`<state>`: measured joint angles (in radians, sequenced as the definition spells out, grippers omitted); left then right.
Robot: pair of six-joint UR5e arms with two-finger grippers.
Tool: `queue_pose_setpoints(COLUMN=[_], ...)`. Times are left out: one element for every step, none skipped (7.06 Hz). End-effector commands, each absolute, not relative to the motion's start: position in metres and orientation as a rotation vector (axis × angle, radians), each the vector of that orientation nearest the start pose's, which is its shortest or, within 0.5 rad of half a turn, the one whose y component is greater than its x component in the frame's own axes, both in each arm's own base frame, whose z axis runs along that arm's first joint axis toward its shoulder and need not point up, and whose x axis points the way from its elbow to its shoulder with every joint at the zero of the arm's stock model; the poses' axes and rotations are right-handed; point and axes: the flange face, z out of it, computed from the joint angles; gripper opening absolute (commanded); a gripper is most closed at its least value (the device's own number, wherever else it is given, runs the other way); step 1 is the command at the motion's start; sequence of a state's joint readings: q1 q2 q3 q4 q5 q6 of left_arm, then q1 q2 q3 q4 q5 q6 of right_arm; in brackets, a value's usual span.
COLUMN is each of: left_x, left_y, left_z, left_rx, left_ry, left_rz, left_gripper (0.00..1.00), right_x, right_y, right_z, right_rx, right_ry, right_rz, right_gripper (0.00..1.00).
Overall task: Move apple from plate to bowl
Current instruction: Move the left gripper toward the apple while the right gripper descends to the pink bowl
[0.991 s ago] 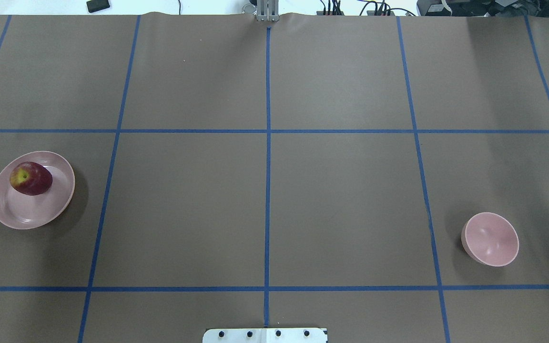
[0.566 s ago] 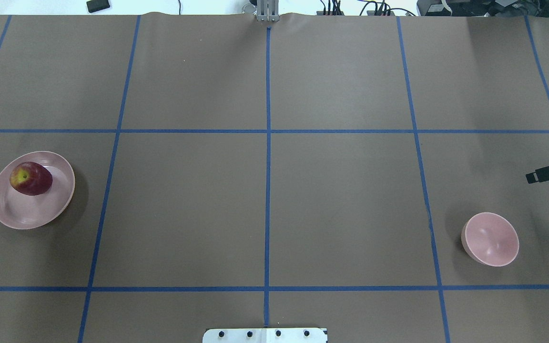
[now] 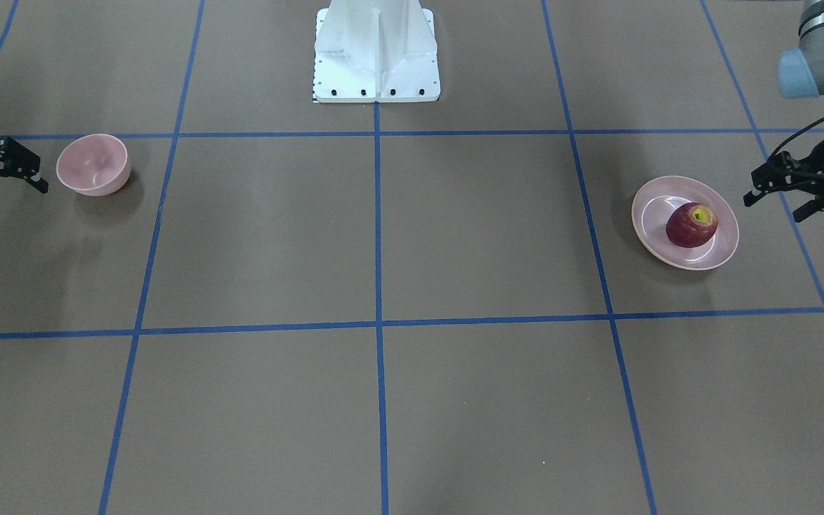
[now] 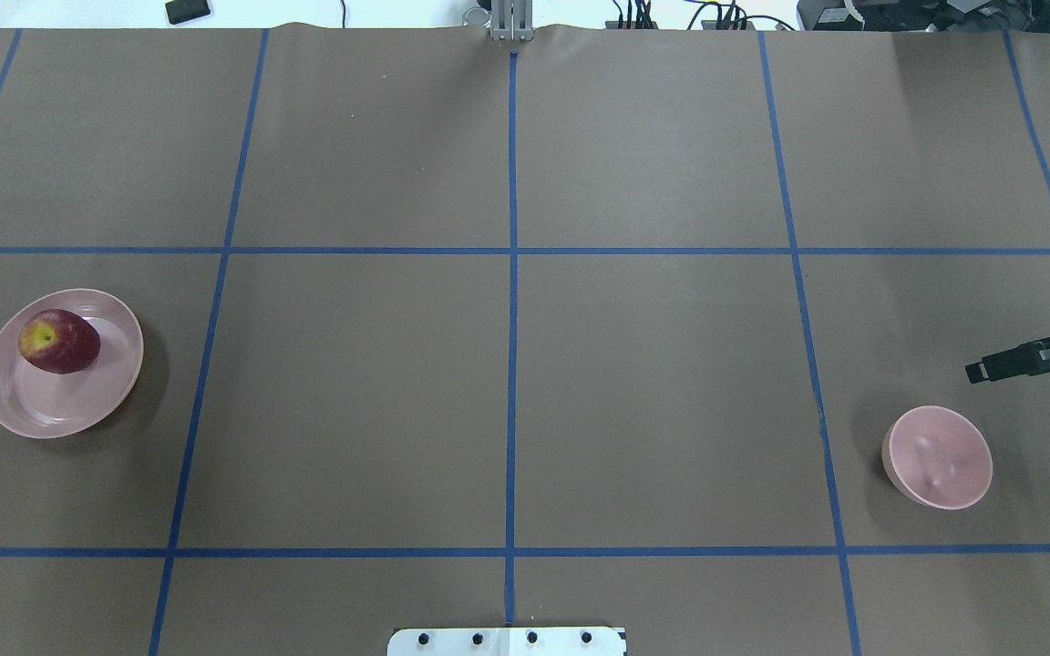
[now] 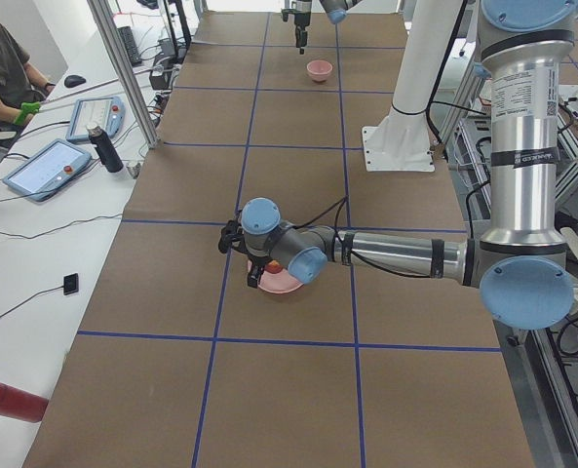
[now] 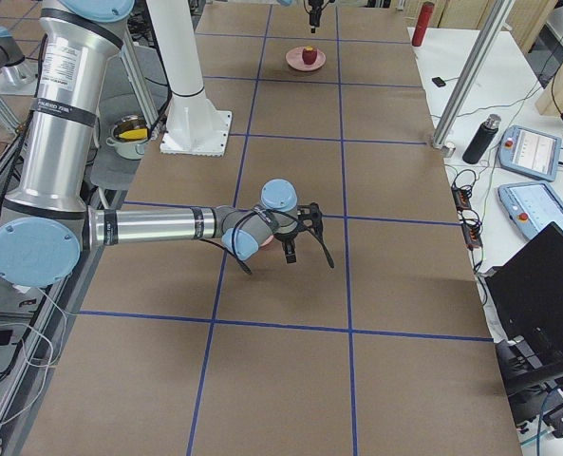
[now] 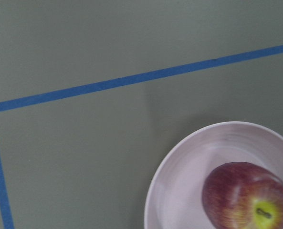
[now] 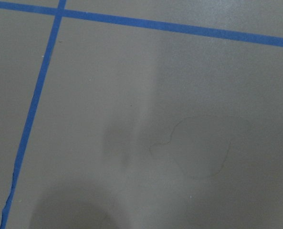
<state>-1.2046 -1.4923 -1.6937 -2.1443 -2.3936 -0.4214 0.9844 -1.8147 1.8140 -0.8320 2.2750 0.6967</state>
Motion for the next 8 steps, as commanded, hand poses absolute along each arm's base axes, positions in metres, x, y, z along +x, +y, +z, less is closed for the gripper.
queue_pose_setpoints(left_x=[0.118,0.120,0.121,0.123,0.121,0.119,0.120,0.121], left_y=[-0.472,-0.477,-0.480,-0.476,-0.472,-0.471,-0.471,-0.472], left_z=[0.536,0.525,0.513,0.508,0.509,0.512,0.513,0.515], left_rx=[0.262,0.276,0.296,0.276,0.275,0.276,0.272,0.270], left_ry=[0.981,0.984,1.000,1.038,1.039,1.030,1.029,1.027], left_rz=[0.186,0.190,0.205,0.224,0.222,0.216,0.212,0.216], left_gripper=[0.99,0.99,0.99,0.99,0.99,0.99,0.99,0.99], right_x=[-0.189,-0.191,-0.197,-0.206,-0.212,-0.223,-0.228,-0.229], right_y=[-0.372,-0.366,-0.362,-0.349,-0.346,-0.340,-0.336,-0.335], right_z=[0.546,0.549,0.550,0.562,0.564,0.569,0.571,0.571], right_rx=[0.143,0.130,0.127,0.114,0.106,0.087,0.077,0.072], right_ry=[-0.984,-0.979,-0.972,-0.936,-0.934,-0.928,-0.927,-0.926], right_rz=[-0.167,-0.173,-0.188,-0.207,-0.221,-0.245,-0.259,-0.260], right_gripper=[1.00,1.00,1.00,1.00,1.00,0.99,0.94,0.54])
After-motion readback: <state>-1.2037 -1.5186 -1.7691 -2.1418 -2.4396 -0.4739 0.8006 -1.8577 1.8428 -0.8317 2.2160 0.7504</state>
